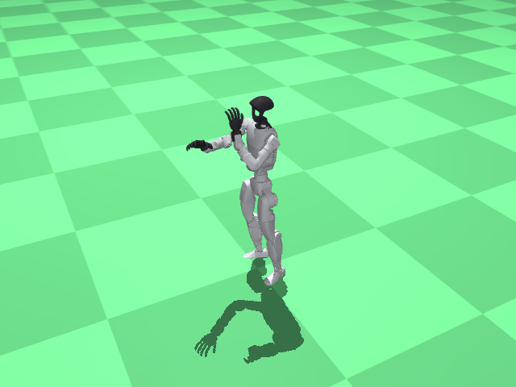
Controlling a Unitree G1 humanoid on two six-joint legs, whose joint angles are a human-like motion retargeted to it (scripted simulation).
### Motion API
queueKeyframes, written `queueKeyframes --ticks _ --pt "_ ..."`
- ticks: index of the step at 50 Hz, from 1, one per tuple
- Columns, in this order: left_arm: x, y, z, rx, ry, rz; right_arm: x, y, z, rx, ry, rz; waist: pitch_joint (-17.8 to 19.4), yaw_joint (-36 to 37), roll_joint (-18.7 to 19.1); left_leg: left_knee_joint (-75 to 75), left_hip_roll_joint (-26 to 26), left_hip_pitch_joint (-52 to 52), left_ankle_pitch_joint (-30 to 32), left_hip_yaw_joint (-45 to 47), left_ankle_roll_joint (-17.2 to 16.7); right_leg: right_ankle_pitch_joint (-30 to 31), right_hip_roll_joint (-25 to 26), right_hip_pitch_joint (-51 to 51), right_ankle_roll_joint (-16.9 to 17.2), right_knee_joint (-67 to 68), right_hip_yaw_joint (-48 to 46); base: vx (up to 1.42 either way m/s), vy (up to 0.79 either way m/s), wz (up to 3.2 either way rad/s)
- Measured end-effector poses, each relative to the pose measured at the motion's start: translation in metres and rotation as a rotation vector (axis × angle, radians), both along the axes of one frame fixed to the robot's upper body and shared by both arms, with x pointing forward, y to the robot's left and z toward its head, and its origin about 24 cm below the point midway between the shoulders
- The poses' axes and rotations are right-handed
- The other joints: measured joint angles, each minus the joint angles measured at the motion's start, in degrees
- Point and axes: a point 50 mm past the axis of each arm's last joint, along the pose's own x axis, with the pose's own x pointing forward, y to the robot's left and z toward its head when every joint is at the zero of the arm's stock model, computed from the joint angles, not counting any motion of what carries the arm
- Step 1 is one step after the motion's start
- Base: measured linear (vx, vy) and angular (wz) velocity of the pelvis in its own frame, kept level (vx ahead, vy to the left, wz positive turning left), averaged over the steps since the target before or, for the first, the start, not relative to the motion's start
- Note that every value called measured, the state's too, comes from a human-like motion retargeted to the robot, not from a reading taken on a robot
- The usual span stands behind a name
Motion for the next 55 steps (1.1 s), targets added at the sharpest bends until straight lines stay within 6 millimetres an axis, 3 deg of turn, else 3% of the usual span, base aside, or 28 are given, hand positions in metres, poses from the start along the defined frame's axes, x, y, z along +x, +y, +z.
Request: queueKeyframes --ticks 2,4,7,9,12,13,15,17,23,26,28,31,33,35,37,39,41,46,49,52,55 --pt "-0.016 0.002 0.015 -0.116 -0.108 -0.007 -0.001 0.002 0.002 -0.004 -0.02 0.001 -0.1 -0.1 0.2 0.0 0.0 0.0 0.0 0.0 -0.1 0.0 0.0 0.1 0.0 0.0 0.0 0.0 0.0 0.0" --pt "-0.021 0.004 0.016 -0.204 -0.148 -0.004 -0.002 0.004 0.006 0.007 -0.056 0.004 0.0 -0.2 0.5 0.0 0.0 0.2 0.0 0.0 -0.1 0.0 0.0 0.2 -0.1 0.0 0.1 0.0 0.0 0.0" --pt "-0.004 0.004 -0.003 -0.174 -0.048 0.039 -0.004 0.007 0.012 0.022 -0.09 0.017 0.2 -0.3 0.9 0.0 -0.1 0.4 -0.1 0.1 0.0 -0.1 -0.1 0.3 0.0 0.0 0.2 0.0 0.0 0.0" --pt "0.026 0.0 -0.034 -0.04 0.19 0.033 -0.003 0.008 0.016 0.035 -0.083 0.023 0.5 -0.4 1.0 -0.1 -0.3 0.5 0.0 0.1 0.2 -0.2 -0.3 0.4 0.0 0.1 0.2 0.0 0.0 0.0" --pt "0.074 -0.008 -0.111 0.183 0.71 -0.056 -0.002 0.008 0.018 0.058 -0.047 0.023 0.9 -0.5 1.1 -0.1 -0.5 0.7 0.0 0.1 0.6 -0.3 -0.5 0.5 0.0 0.2 0.1 0.0 0.0 0.0" --pt "0.084 -0.009 -0.135 0.235 0.85 -0.075 -0.002 0.008 0.019 0.061 -0.039 0.025 1.0 -0.5 1.1 -0.1 -0.5 0.7 0.1 0.0 0.7 -0.3 -0.5 0.5 0.0 0.2 0.0 0.0 0.0 0.0" --pt "0.089 -0.007 -0.16 0.26 0.964 -0.077 -0.003 0.007 0.02 0.067 -0.046 0.026 1.0 -0.6 1.2 -0.1 -0.6 0.6 0.1 0.0 0.8 -0.3 -0.6 0.6 0.0 0.1 -0.1 0.0 0.0 0.0" --pt "0.081 -0.006 -0.141 0.193 0.858 -0.085 -0.004 0.004 0.02 0.07 -0.059 0.025 1.0 -0.5 1.2 -0.1 -0.6 0.5 0.1 -0.2 0.7 -0.3 -0.6 0.5 -0.1 0.1 -0.2 0.0 0.0 0.0" --pt "0.03 -0.003 -0.023 0.047 0.249 -0.072 -0.001 -0.001 0.007 0.026 -0.005 0.009 0.0 -0.1 1.4 -0.1 -0.4 0.1 0.2 -0.5 0.0 -0.1 -0.4 0.5 -0.1 -0.1 -0.6 0.0 0.0 0.0" --pt "0.005 -0.001 0.007 -0.061 0.042 -0.079 -0.001 0.005 0.008 0.003 -0.017 0.024 -0.2 -0.3 1.6 -0.1 -0.3 0.0 0.2 -0.5 -0.1 -0.1 -0.3 0.4 -0.1 -0.2 -0.5 0.0 0.0 0.0" --pt "-0.002 0.0 0.01 -0.122 -0.004 -0.11 -0.002 0.011 0.011 -0.004 -0.04 0.048 -0.1 -0.4 1.8 0.0 -0.3 0.1 0.1 -0.4 -0.2 0.0 -0.3 0.4 -0.1 -0.2 -0.4 0.0 0.0 0.0" --pt "0.014 0.005 -0.014 -0.164 0.127 -0.096 -0.005 0.017 0.02 0.002 -0.091 0.065 0.3 -0.4 2.1 -0.1 -0.3 0.2 0.1 -0.1 0.0 -0.1 -0.3 0.4 0.0 -0.2 -0.2 0.0 0.0 0.0" --pt "0.039 0.005 -0.051 -0.099 0.356 -0.07 -0.006 0.02 0.026 0.015 -0.114 0.066 0.6 -0.4 2.2 -0.2 -0.4 0.4 0.2 0.0 0.3 -0.1 -0.4 0.4 0.0 -0.2 0.0 0.0 0.0 0.0" --pt "0.064 0.0 -0.103 0.048 0.659 -0.082 -0.006 0.022 0.03 0.026 -0.11 0.069 0.8 -0.5 2.2 -0.2 -0.6 0.5 0.2 0.1 0.5 -0.2 -0.5 0.4 0.0 -0.2 0.0 0.0 0.0 0.0" --pt "0.077 -0.002 -0.149 0.154 0.892 -0.104 -0.007 0.022 0.032 0.037 -0.105 0.075 1.0 -0.5 2.2 -0.2 -0.6 0.5 0.2 0.1 0.7 -0.3 -0.6 0.5 0.0 -0.1 0.0 0.0 0.0 0.0" --pt "0.076 -0.001 -0.164 0.142 0.948 -0.101 -0.008 0.02 0.033 0.053 -0.113 0.074 0.9 -0.5 2.1 -0.2 -0.7 0.5 0.2 0.0 0.7 -0.3 -0.6 0.5 -0.1 -0.2 -0.1 0.0 0.0 0.0" --pt "0.069 0.001 -0.148 0.08 0.857 -0.102 -0.008 0.016 0.03 0.064 -0.113 0.066 0.8 -0.4 2.0 -0.2 -0.6 0.4 0.2 -0.2 0.6 -0.4 -0.6 0.6 -0.1 -0.1 -0.2 0.0 0.0 0.0" --pt "0.045 0.002 -0.062 0.017 0.433 -0.08 -0.005 0.003 0.012 0.049 -0.045 0.03 0.0 0.2 1.7 -0.1 -0.6 0.3 0.2 -0.8 0.2 -0.4 -0.6 0.9 -0.1 -0.2 -1.0 0.0 0.0 0.0" --pt "0.027 0.002 -0.024 -0.03 0.217 -0.054 -0.009 -0.002 0.005 0.082 -0.02 0.051 0.0 0.4 1.6 -0.1 -0.6 0.4 0.3 -1.0 0.1 -0.4 -0.6 1.2 0.0 -0.3 -1.2 0.0 0.0 0.0" --pt "0.016 0.005 -0.009 -0.062 0.107 -0.016 -0.021 -0.008 0.007 0.214 0.002 0.121 0.6 0.3 1.5 -0.2 -0.7 0.5 0.4 -1.0 0.2 -0.3 -0.7 1.3 0.1 -0.4 -1.2 0.0 0.0 0.0" --pt "0.022 0.012 -0.018 -0.032 0.132 0.047 -0.038 -0.017 0.027 0.361 -0.033 0.224 1.6 -0.4 1.4 -0.1 -0.7 0.6 0.5 -0.7 0.3 -0.2 -0.7 1.4 0.3 -0.5 -1.0 0.0 0.0 0.0"
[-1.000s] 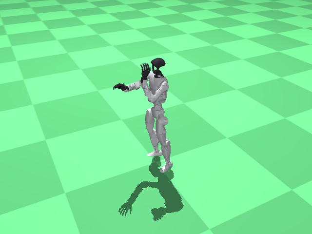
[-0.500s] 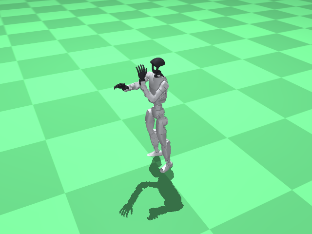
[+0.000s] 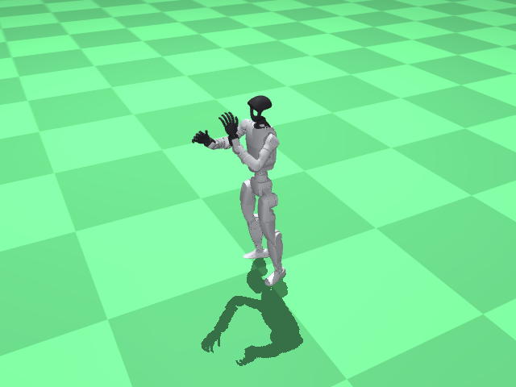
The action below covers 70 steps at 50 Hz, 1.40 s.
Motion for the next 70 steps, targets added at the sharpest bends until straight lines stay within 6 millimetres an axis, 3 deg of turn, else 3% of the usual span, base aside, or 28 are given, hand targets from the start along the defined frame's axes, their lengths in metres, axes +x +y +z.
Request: queueKeyframes --ticks 4,7,9,12,15,17,19,20,22,23,25,26,28,30,32,35,40,43,45,48,51,53,55,57,60,65,68,70 --pt "0.038 0.011 -0.057 0.083 0.348 0.007 -0.043 -0.012 0.07 0.195 -0.27 0.133 1.5 -1.8 -0.7 0.0 -0.2 0.1 0.2 0.7 0.5 0.2 -0.1 -0.4 0.2 -0.1 0.7 -0.01 0.0 -0.1" --pt "0.077 0.018 -0.134 0.119 0.829 -0.076 -0.089 -0.017 0.125 0.32 -0.543 0.232 2.0 -3.5 -1.6 -0.1 -0.3 -0.1 0.4 1.4 1.0 0.5 -0.1 -0.9 0.3 -0.3 1.4 -0.04 0.0 -0.23" --pt "0.094 0.025 -0.194 -0.006 1.207 -0.2 -0.118 -0.018 0.154 0.398 -0.693 0.308 2.3 -4.7 -2.4 -0.3 -0.4 -0.2 0.6 1.9 1.4 0.7 -0.1 -1.3 0.1 -0.5 1.9 -0.05 -0.01 -0.26" --pt "0.101 0.046 -0.263 -0.361 1.561 -0.264 -0.155 -0.015 0.182 0.506 -0.838 0.479 2.7 -6.2 -3.6 -0.8 -0.4 -0.3 1.0 2.9 1.8 1.2 0.2 -2.1 -0.2 -0.9 2.9 -0.05 -0.01 -0.32" --pt "0.097 0.07 -0.294 -0.454 1.645 -0.193 -0.177 -0.006 0.193 0.52 -0.926 0.6 2.6 -7.1 -5.1 -1.0 -0.2 -0.7 1.2 4.3 2.2 1.9 0.7 -3.1 -0.3 -1.4 4.3 -0.06 -0.02 -0.42" --pt "0.103 0.077 -0.289 -0.663 1.614 -0.2 -0.182 -0.001 0.196 0.57 -0.938 0.633 3.3 -6.8 -6.1 -1.5 -0.1 -0.7 1.4 5.4 2.4 2.5 1.1 -3.8 -0.3 -1.8 5.5 -0.06 -0.03 -0.53" --pt "0.11 0.08 -0.279 -0.611 1.568 -0.188 -0.173 0.008 0.191 0.564 -0.905 0.615 3.4 -6.0 -7.1 -1.7 0.1 -0.7 1.4 6.7 2.7 3.1 1.6 -4.4 0.2 -2.4 6.7 -0.05 -0.03 -0.59" --pt "0.114 0.079 -0.27 -0.734 1.516 -0.218 -0.163 0.011 0.186 0.611 -0.843 0.617 3.7 -5.3 -7.6 -1.8 0.2 -0.6 1.4 7.3 2.8 3.5 1.9 -4.7 0.3 -2.6 7.3 -0.04 -0.03 -0.62" --pt "0.122 0.072 -0.253 -0.629 1.466 -0.193 -0.117 0.029 0.162 0.582 -0.607 0.531 3.6 -3.8 -8.5 -1.9 0.6 -0.5 1.3 8.7 3.1 4.3 2.6 -5.1 0.9 -3.2 8.6 -0.03 -0.04 -0.65" --pt "0.126 0.065 -0.248 -0.346 1.462 -0.05 -0.085 0.041 0.141 0.509 -0.452 0.451 3.3 -3.0 -8.9 -1.9 0.9 -0.6 1.2 9.5 3.1 4.7 3.1 -5.5 1.2 -3.4 9.2 -0.03 -0.07 -0.66" --pt "0.135 0.056 -0.228 -0.679 1.411 -0.274 -0.019 0.058 0.077 0.416 -0.042 0.305 3.7 -0.7 -9.4 -2.0 1.6 -0.1 1.1 10.7 3.0 5.5 4.1 -5.6 1.2 -4.1 10.3 -0.02 -0.07 -0.59" --pt "0.139 0.052 -0.22 -0.669 1.394 -0.286 0.005 0.062 0.042 0.355 0.126 0.232 3.7 0.2 -9.3 -2.0 2.0 0.0 1.0 11.3 2.8 5.8 4.7 -5.6 1.2 -4.3 10.7 -0.02 -0.07 -0.5" --pt "0.145 0.047 -0.204 -0.604 1.355 -0.265 0.028 0.06 -0.017 0.292 0.356 0.121 3.9 1.8 -9.0 -2.0 2.9 0.2 1.0 12.3 2.4 6.4 5.9 -5.8 1.2 -4.6 11.3 -0.01 -0.08 -0.42" --pt "0.148 0.046 -0.188 -0.448 1.298 -0.162 0.028 0.052 -0.034 0.331 0.396 0.087 4.1 2.7 -8.6 -2.0 3.6 0.3 1.1 12.9 2.1 6.7 6.9 -6.0 1.2 -4.7 11.6 0.0 -0.08 -0.28" --pt "0.146 0.05 -0.177 -0.192 1.215 0.021 0.018 0.045 -0.013 0.367 0.287 0.145 3.9 2.8 -8.2 -1.8 4.0 0.2 1.1 13.2 1.9 6.7 7.3 -6.2 1.2 -4.5 11.7 0.0 0.0 0.0" --pt "0.141 0.056 -0.176 0.157 1.103 0.245 -0.004 0.039 0.045 0.349 0.025 0.243 3.1 2.0 -8.0 -1.5 3.7 0.1 0.7 13.0 2.0 6.3 6.8 -6.3 1.2 -4.0 11.6 0.03 0.05 0.08" --pt "0.141 0.063 -0.184 0.39 1.064 0.356 -0.064 0.031 0.148 0.324 -0.54 0.191 1.3 -0.3 -8.0 -0.8 2.0 0.0 -0.2 11.7 2.6 4.8 4.3 -6.1 1.2 -2.7 11.1 0.05 0.12 0.23" --pt "0.142 0.068 -0.173 0.657 0.903 0.511 -0.094 0.024 0.175 0.267 -0.826 0.03 0.5 -1.2 -8.2 -0.3 1.2 -0.2 -0.6 11.0 2.8 4.0 3.1 -6.0 1.2 -2.0 10.7 0.04 0.11 0.22" --pt "0.144 0.07 -0.163 0.818 0.797 0.589 -0.098 0.026 0.173 0.175 -0.902 -0.053 0.1 -1.5 -8.4 0.0 0.8 -0.3 -0.9 10.7 2.8 3.6 2.5 -5.9 1.2 -1.6 10.5 0.04 0.08 0.16" --pt "0.148 0.072 -0.146 0.925 0.71 0.661 -0.061 0.042 0.126 -0.132 -0.705 -0.07 0.0 -1.2 -8.7 0.3 0.4 -0.1 -1.2 10.5 3.0 3.4 1.9 -5.7 1.2 -1.4 10.5 0.03 0.06 0.05" --pt "0.152 0.07 -0.135 0.945 0.679 0.704 -0.002 0.059 0.024 -0.441 -0.173 0.048 0.3 -0.1 -8.3 0.4 0.4 0.2 -1.6 10.7 3.0 3.3 1.9 -5.5 1.1 -1.2 10.7 0.0 0.0 0.0" --pt "0.153 0.069 -0.132 0.948 0.662 0.718 0.02 0.059 -0.043 -0.452 0.169 0.098 0.5 0.6 -7.7 0.5 0.6 0.4 -1.8 11.0 2.9 3.4 2.1 -5.4 1.1 -1.2 11.0 0.0 0.0 0.0" --pt "0.152 0.068 -0.132 0.941 0.634 0.723 0.024 0.054 -0.068 -0.311 0.286 0.064 0.7 1.1 -7.1 0.5 0.8 0.5 -1.9 11.3 2.8 3.5 2.4 -5.5 1.2 -1.3 11.2 0.0 0.0 0.0" --pt "0.149 0.069 -0.138 0.944 0.627 0.72 0.017 0.054 -0.041 -0.154 0.187 0.072 0.9 1.3 -6.7 0.5 1.2 0.5 -1.8 11.7 2.7 3.7 2.9 -5.7 1.2 -1.4 11.4 0.0 0.0 0.0" --pt "0.147 0.071 -0.155 0.953 0.7 0.675 -0.008 0.064 0.029 -0.002 -0.052 0.228 0.8 0.9 -6.7 0.5 1.3 0.4 -1.8 11.9 2.9 3.9 3.1 -5.9 1.2 -1.5 11.6 0.0 0.0 0.0" --pt "0.148 0.067 -0.174 0.888 0.839 0.59 -0.081 0.064 0.144 0.217 -0.58 0.362 0.0 -0.3 -7.1 0.6 0.8 0.0 -1.8 11.4 3.2 3.8 2.5 -5.9 1.2 -1.7 11.3 0.0 0.0 0.0" --pt "0.148 0.061 -0.175 0.907 0.835 0.572 -0.116 0.053 0.178 0.365 -0.776 0.389 -0.2 -0.9 -7.4 0.7 0.4 -0.1 -1.8 10.8 3.5 3.5 1.9 -5.6 1.2 -1.6 11.0 0.0 0.0 0.0" --pt "0.148 0.056 -0.173 0.894 0.832 0.54 -0.128 0.047 0.18 0.49 -0.802 0.466 -0.2 -1.1 -7.7 0.8 0.2 -0.1 -1.9 10.5 3.7 3.3 1.6 -5.4 1.2 -1.6 10.7 0.0 0.0 0.0"
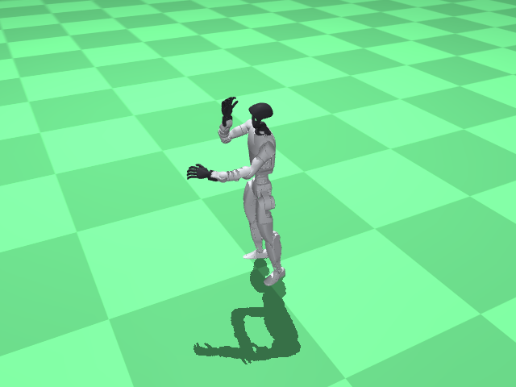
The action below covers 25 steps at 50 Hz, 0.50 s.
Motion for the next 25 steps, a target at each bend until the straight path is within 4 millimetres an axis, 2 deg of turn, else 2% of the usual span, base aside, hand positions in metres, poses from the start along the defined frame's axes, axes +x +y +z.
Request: queueKeyframes --ticks 2,4,6,8,10,12,14,17,19,21,23,25 --pt "0.0 -0.003 0.005 -0.04 -0.013 -0.017 0.006 -0.003 -0.014 0.029 0.06 0.114 0.1 0.0 -0.3 0.1 0.0 0.1 -0.1 -0.2 0.1 -0.2 -0.1 0.2 0.0 0.1 -0.2 0.0 0.0 0.0" --pt "-0.001 -0.006 0.01 -0.048 -0.048 -0.028 0.033 0.0 -0.044 -0.013 0.227 0.135 0.2 0.2 -0.4 0.1 0.1 0.3 -0.1 -0.2 -0.1 -0.2 0.0 0.3 -0.1 0.2 -0.2 0.0 0.0 0.0" --pt "-0.001 -0.007 0.012 0.0 -0.084 -0.031 0.078 0.013 -0.096 -0.169 0.507 0.032 0.2 0.7 -0.5 0.1 0.3 0.5 -0.2 0.0 -0.2 -0.3 0.2 0.4 -0.1 0.3 -0.1 0.0 0.0 0.0" --pt "-0.001 -0.008 0.011 0.085 -0.103 -0.031 0.12 0.025 -0.167 -0.422 0.809 -0.104 0.2 1.2 -0.4 0.1 0.5 0.7 -0.3 0.3 -0.4 -0.3 0.5 0.4 -0.3 0.5 0.1 0.0 0.0 0.0" --pt "-0.001 -0.007 0.011 0.163 -0.108 -0.035 0.14 0.029 -0.225 -0.587 1.022 -0.169 0.2 1.5 -0.1 0.1 0.7 0.9 -0.4 0.6 -0.5 -0.2 0.7 0.3 -0.3 0.6 0.4 0.0 0.0 0.0" --pt "-0.001 -0.004 0.011 0.21 -0.109 -0.041 0.141 0.027 -0.235 -0.537 1.069 -0.159 0.2 1.6 0.2 0.1 0.8 0.9 -0.4 0.9 -0.5 -0.1 0.9 0.2 -0.1 0.6 0.6 0.0 0.0 0.0" --pt "-0.001 0.002 0.011 0.253 -0.103 -0.041 0.136 0.024 -0.209 -0.44 0.98 -0.119 0.3 1.5 0.5 0.1 1.1 0.9 -0.3 1.2 -0.5 0.1 1.3 0.0 0.0 0.5 0.8 0.0 0.0 0.0" --pt "-0.001 0.011 0.007 0.299 -0.068 -0.029 0.121 0.022 -0.144 -0.384 0.73 -0.104 -0.2 1.2 0.6 0.0 1.2 0.8 -0.1 1.5 -0.4 0.4 1.5 -0.1 0.0 0.2 1.0 0.0 0.0 0.0" --pt "0.0 0.016 0.01 0.313 -0.056 -0.018 0.103 0.021 -0.096 -0.336 0.538 -0.137 -0.3 0.9 0.5 -0.1 1.1 0.7 0.1 1.4 -0.4 0.5 1.5 -0.2 0.0 0.0 0.9 0.0 0.0 0.0" --pt "0.002 0.018 0.012 0.32 -0.059 -0.008 0.081 0.019 -0.058 -0.27 0.359 -0.195 -0.4 0.5 0.3 -0.2 1.0 0.5 0.2 1.2 -0.4 0.6 1.3 -0.1 0.0 -0.2 0.7 0.0 0.0 0.0" --pt "0.002 0.02 0.016 0.33 -0.081 -0.004 0.061 0.016 -0.029 -0.207 0.198 -0.301 -0.6 0.0 0.3 -0.3 0.9 0.3 0.4 0.7 -0.5 0.5 1.1 0.0 0.0 -0.3 0.3 -0.01 0.02 0.21" --pt "0.003 0.02 0.02 0.342 -0.111 -0.006 0.05 0.013 -0.014 -0.172 0.078 -0.435 -0.6 -0.6 0.1 -0.3 0.6 0.2 0.5 0.2 -0.6 0.4 0.8 0.2 0.0 -0.4 -0.3 -0.01 0.03 0.27"
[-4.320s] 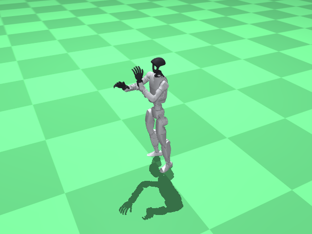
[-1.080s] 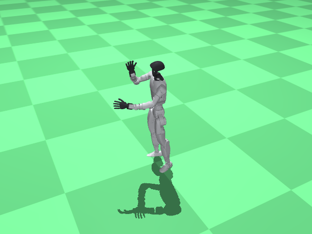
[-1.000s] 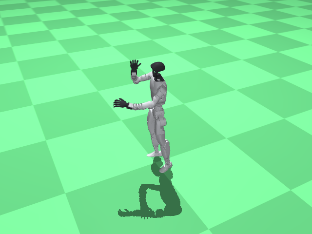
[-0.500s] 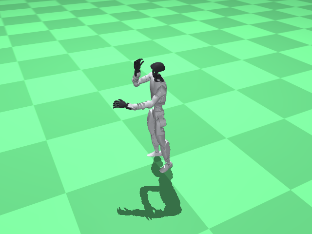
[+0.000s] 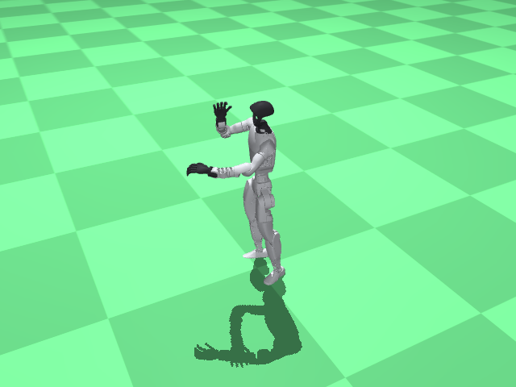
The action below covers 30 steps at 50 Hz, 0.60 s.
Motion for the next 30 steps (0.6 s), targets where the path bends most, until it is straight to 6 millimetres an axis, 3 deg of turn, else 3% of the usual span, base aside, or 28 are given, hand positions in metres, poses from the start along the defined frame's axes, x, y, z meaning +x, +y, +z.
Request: queueKeyframes --ticks 2,4,5,8,10,12,13,15,20,24,25,27,30 --pt "0.0 -0.002 0.003 0.002 -0.016 -0.008 0.005 0.003 -0.006 -0.074 -0.018 -0.093 0.2 -0.4 -0.2 0.0 -0.3 0.0 0.0 -0.6 0.0 -0.2 -0.4 0.3 0.0 0.1 -0.6 -0.01 0.04 0.29" --pt "0.0 -0.004 0.005 0.001 -0.02 -0.014 0.025 0.009 -0.032 -0.235 0.074 -0.168 0.4 -0.5 -0.3 0.1 -0.5 0.0 0.0 -1.2 -0.1 -0.4 -0.8 0.6 0.0 0.3 -1.1 -0.01 0.04 0.26" --pt "0.0 -0.006 0.005 0.002 -0.021 -0.016 0.038 0.012 -0.052 -0.338 0.147 -0.206 0.6 -0.4 -0.3 0.1 -0.5 0.1 0.0 -1.4 -0.2 -0.5 -0.9 0.8 -0.1 0.4 -1.3 -0.01 0.02 0.2" --pt "0.0 -0.011 0.002 0.04 -0.029 -0.026 0.085 0.011 -0.139 -0.742 0.395 -0.396 0.9 0.4 0.1 0.2 -0.4 0.2 -0.1 -1.7 -0.7 -0.8 -0.9 1.0 -0.2 0.8 -1.7 0.0 0.0 0.0" --pt "-0.001 -0.012 -0.001 0.073 -0.039 -0.035 0.104 0.004 -0.192 -0.969 0.498 -0.508 1.0 1.0 0.7 0.2 -0.4 0.3 -0.2 -1.7 -1.0 -0.8 -0.9 1.0 -0.2 0.9 -1.7 0.0 0.0 0.0" --pt "-0.003 -0.01 -0.003 0.087 -0.047 -0.043 0.108 -0.003 -0.207 -1.004 0.51 -0.564 1.1 1.1 1.2 0.3 -0.3 0.3 -0.3 -1.6 -1.1 -0.8 -0.8 1.0 -0.1 0.9 -1.7 0.0 0.0 0.0" --pt "-0.004 -0.008 -0.003 0.089 -0.049 -0.047 0.107 -0.005 -0.201 -0.966 0.481 -0.576 1.2 1.1 1.4 0.3 -0.3 0.3 -0.2 -1.5 -1.1 -0.7 -0.8 1.0 0.0 0.9 -1.6 0.0 0.0 0.0" --pt "-0.005 -0.004 -0.006 0.089 -0.037 -0.044 0.1 -0.003 -0.171 -0.852 0.39 -0.569 1.1 1.0 1.6 0.2 -0.3 0.2 -0.2 -1.3 -1.0 -0.5 -0.7 0.9 0.0 0.7 -1.4 0.0 0.0 0.0" --pt "0.0 0.0 -0.009 0.041 0.035 0.01 0.068 0.011 -0.068 -0.506 0.163 -0.446 0.7 0.3 1.5 0.1 -0.6 0.1 0.0 -1.2 -0.5 -0.2 -0.9 0.8 0.0 0.1 -1.2 0.0 0.0 0.0" --pt "0.001 -0.005 -0.007 0.016 0.018 0.003 0.036 0.006 -0.017 -0.229 -0.001 -0.368 0.4 -0.1 1.4 0.1 -0.8 -0.1 0.2 -1.5 -0.3 -0.2 -1.1 0.9 0.0 -0.1 -1.4 0.0 0.0 0.0" --pt "0.001 -0.007 -0.004 0.017 0.006 -0.007 0.028 0.002 -0.009 -0.164 -0.039 -0.358 0.5 -0.1 1.2 0.1 -0.8 -0.1 0.2 -1.7 -0.2 -0.2 -1.2 1.0 0.0 -0.1 -1.6 0.0 0.0 0.0" --pt "0.001 -0.012 -0.002 0.012 -0.011 -0.027 0.023 -0.003 -0.013 -0.09 -0.047 -0.33 0.6 -0.2 1.0 0.1 -0.8 -0.1 0.3 -2.0 -0.2 -0.3 -1.2 1.1 0.0 -0.1 -1.9 0.0 0.0 0.0" --pt "0.001 -0.018 -0.003 0.0 -0.016 -0.038 0.041 -0.003 -0.052 -0.199 0.089 -0.342 0.7 0.1 0.6 0.1 -0.9 0.0 0.2 -2.4 -0.2 -0.5 -1.4 1.4 -0.1 0.1 -2.3 0.0 0.0 0.0"
